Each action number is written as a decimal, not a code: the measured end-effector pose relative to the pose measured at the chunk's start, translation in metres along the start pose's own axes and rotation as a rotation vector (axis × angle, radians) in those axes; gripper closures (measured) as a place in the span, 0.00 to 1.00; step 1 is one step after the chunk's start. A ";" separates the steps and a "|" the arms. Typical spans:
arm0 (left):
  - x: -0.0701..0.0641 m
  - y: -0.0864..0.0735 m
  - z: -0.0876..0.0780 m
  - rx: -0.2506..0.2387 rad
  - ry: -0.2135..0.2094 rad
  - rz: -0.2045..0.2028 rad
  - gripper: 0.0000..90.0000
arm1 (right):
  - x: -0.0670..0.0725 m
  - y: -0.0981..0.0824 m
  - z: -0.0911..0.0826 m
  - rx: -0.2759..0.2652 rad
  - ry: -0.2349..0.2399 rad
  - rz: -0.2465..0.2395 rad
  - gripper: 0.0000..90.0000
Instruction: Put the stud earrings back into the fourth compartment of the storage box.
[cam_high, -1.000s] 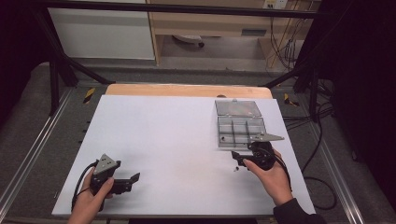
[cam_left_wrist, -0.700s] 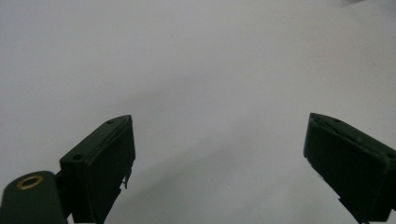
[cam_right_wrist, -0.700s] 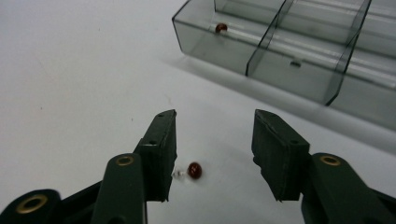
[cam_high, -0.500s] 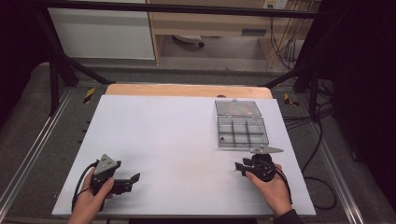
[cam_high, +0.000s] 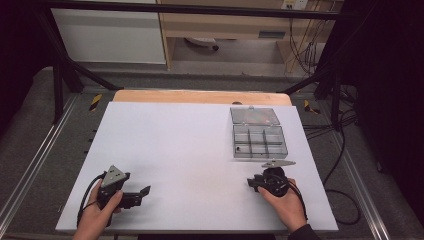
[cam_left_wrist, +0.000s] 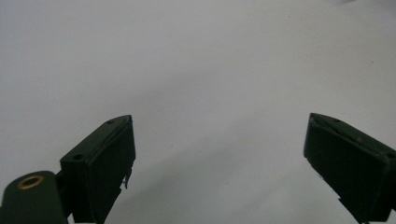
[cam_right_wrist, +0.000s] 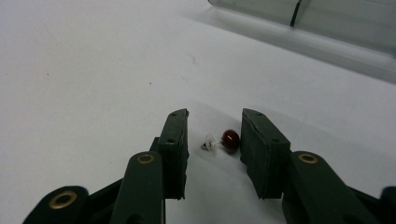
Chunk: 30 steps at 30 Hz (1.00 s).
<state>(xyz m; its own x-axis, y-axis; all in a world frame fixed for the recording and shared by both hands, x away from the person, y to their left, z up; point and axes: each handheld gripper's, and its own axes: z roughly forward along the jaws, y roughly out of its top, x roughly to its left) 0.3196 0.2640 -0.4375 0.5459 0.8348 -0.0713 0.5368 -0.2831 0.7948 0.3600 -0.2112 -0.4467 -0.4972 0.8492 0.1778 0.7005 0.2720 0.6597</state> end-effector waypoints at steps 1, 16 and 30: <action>0.000 0.000 0.000 0.000 0.000 0.000 0.10 | 0.000 0.001 0.001 0.004 0.000 -0.001 0.70; 0.000 0.000 0.001 0.002 -0.006 -0.001 0.10 | 0.008 0.009 0.009 0.018 -0.060 -0.079 0.84; -0.001 0.000 0.001 0.004 -0.007 0.000 0.10 | 0.000 0.013 0.002 -0.020 -0.024 -0.060 0.85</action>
<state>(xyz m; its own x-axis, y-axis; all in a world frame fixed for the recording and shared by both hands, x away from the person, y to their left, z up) 0.3198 0.2633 -0.4380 0.5503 0.8316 -0.0751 0.5389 -0.2851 0.7926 0.3695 -0.2068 -0.4396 -0.5258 0.8420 0.1202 0.6594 0.3143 0.6829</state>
